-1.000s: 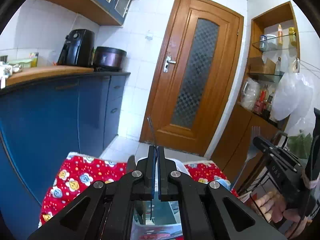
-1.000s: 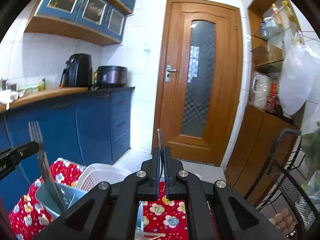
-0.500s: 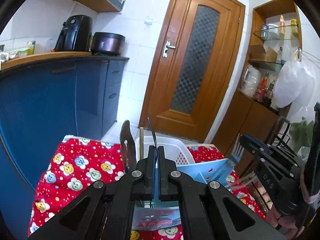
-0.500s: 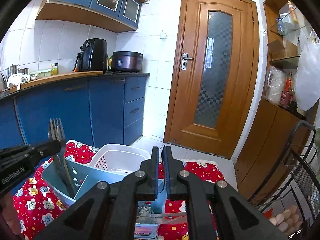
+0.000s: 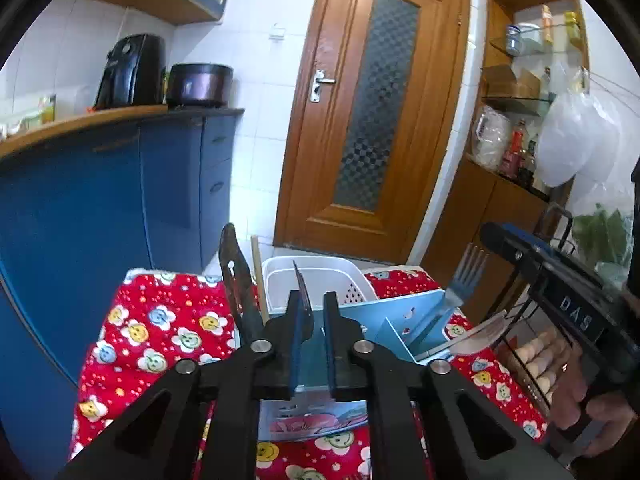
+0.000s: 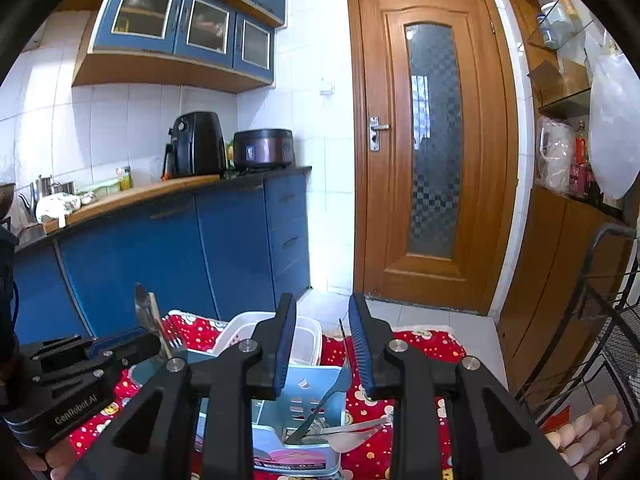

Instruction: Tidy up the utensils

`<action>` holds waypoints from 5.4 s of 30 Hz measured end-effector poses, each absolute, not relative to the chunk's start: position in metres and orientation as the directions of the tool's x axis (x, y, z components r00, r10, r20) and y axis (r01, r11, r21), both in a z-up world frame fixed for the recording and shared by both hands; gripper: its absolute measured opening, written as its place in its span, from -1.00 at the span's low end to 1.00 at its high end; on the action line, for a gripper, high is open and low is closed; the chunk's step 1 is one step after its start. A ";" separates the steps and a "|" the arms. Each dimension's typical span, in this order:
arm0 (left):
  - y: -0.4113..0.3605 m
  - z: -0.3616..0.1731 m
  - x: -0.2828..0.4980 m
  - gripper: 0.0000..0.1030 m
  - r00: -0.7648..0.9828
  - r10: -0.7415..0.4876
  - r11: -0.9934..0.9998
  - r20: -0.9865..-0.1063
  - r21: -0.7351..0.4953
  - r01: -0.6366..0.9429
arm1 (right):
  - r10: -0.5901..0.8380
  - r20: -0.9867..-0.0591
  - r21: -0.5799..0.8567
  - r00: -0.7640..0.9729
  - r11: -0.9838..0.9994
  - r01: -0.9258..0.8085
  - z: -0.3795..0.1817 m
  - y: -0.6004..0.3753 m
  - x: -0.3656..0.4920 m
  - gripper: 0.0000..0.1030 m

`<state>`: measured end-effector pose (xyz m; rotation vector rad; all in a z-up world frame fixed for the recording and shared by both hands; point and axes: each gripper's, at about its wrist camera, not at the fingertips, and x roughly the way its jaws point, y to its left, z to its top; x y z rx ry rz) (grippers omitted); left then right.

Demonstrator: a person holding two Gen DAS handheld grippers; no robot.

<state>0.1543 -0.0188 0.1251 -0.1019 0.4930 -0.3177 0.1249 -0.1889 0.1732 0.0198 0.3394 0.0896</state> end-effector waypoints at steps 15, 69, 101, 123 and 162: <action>-0.015 0.133 0.105 -0.44 0.812 -0.358 0.933 -0.461 -0.190 0.304 | 0.131 -0.388 0.084 0.912 0.991 -0.107 0.170 -0.193 0.070 -0.37; -0.046 -0.015 0.093 -0.44 0.496 -0.439 0.899 -0.749 -0.363 0.246 | 0.190 -0.694 0.273 0.695 0.962 0.010 0.015 -0.236 0.025 -0.34; 0.000 -0.002 0.086 -0.54 0.636 -0.280 0.955 -0.719 -0.278 0.106 | 0.317 -0.685 0.322 0.656 0.939 -0.117 0.023 -0.202 0.043 -0.34; 0.033 -0.016 0.085 -0.53 0.571 -0.386 0.909 -0.725 -0.406 0.099 | 0.374 -0.774 0.357 0.512 0.924 -0.135 -0.009 -0.157 0.078 -0.34; 0.031 0.022 0.089 -0.90 0.614 -0.496 0.853 -0.614 -0.477 0.212 | 0.411 -0.648 0.408 0.641 0.898 -0.163 0.035 -0.186 0.085 -0.89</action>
